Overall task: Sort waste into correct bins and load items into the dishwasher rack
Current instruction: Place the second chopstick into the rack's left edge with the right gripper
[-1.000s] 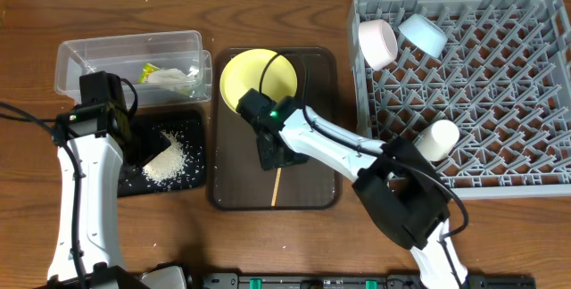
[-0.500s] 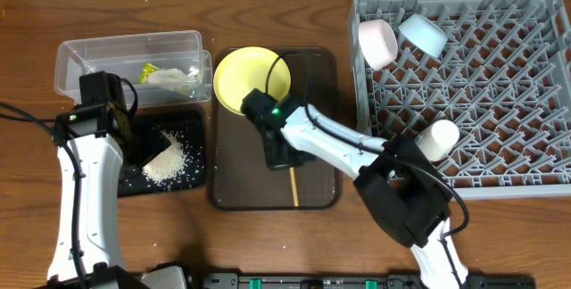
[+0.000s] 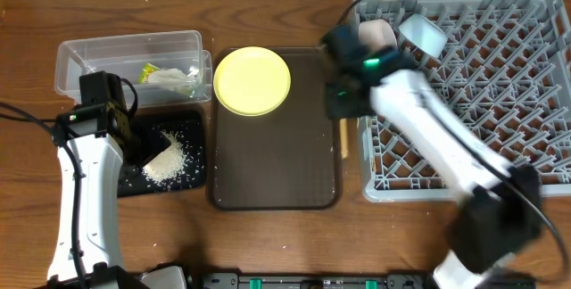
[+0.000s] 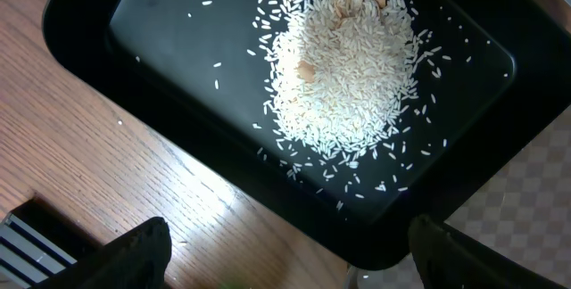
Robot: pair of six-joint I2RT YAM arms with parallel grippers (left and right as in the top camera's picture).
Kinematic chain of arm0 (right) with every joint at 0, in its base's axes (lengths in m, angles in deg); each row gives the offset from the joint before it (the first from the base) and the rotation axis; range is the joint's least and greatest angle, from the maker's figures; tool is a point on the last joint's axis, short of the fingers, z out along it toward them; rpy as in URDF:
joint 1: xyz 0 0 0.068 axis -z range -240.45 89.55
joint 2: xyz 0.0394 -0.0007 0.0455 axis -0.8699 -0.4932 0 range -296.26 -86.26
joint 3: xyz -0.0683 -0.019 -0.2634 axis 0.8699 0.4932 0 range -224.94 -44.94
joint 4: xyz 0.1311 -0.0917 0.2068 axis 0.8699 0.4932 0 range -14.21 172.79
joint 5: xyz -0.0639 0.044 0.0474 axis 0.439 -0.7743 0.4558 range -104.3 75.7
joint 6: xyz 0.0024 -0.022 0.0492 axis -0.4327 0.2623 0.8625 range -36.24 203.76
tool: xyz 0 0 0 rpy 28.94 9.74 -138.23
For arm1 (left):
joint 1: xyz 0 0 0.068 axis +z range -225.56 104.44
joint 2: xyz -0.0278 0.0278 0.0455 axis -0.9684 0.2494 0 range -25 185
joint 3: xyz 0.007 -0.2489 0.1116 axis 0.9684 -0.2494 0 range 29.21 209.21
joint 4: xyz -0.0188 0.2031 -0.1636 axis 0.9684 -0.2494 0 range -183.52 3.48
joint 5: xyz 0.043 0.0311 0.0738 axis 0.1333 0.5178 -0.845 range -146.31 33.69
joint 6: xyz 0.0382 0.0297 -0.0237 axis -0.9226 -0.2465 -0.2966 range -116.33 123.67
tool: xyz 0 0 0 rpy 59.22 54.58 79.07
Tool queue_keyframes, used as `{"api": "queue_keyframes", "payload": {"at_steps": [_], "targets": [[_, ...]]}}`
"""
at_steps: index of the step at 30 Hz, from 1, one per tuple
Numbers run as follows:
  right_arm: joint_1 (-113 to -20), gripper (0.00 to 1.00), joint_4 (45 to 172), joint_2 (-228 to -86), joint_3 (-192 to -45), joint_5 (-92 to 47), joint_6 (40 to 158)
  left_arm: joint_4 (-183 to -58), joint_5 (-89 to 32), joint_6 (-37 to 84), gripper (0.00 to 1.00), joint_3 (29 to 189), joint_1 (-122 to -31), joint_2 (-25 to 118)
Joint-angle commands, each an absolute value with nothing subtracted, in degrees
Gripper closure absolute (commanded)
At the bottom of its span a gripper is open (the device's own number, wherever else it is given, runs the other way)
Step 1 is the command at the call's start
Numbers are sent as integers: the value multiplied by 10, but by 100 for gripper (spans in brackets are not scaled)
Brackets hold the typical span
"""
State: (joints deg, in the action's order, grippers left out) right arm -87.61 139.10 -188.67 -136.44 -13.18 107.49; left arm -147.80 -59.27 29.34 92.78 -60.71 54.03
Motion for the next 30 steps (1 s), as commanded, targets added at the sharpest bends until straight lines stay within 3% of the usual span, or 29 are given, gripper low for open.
{"api": "queue_keyframes", "payload": {"at_steps": [1,9,18,23,30], "targets": [[-836,99,1412,-1856,-1368,-126,1005,-1480,-595,295,12,932,-605,536],[-773,99,1464,-1865,-1339,-127,957,-1480,-595,295,12,932,-605,536],[-781,99,1356,-1868,-1225,-163,957,-1480,-595,295,12,932,-605,536],[-783,83,1332,-1868,-1212,-160,957,-1480,-595,295,12,932,-605,536],[-781,74,1320,-1866,-1219,-160,957,-1480,-595,295,12,932,-605,536]]}}
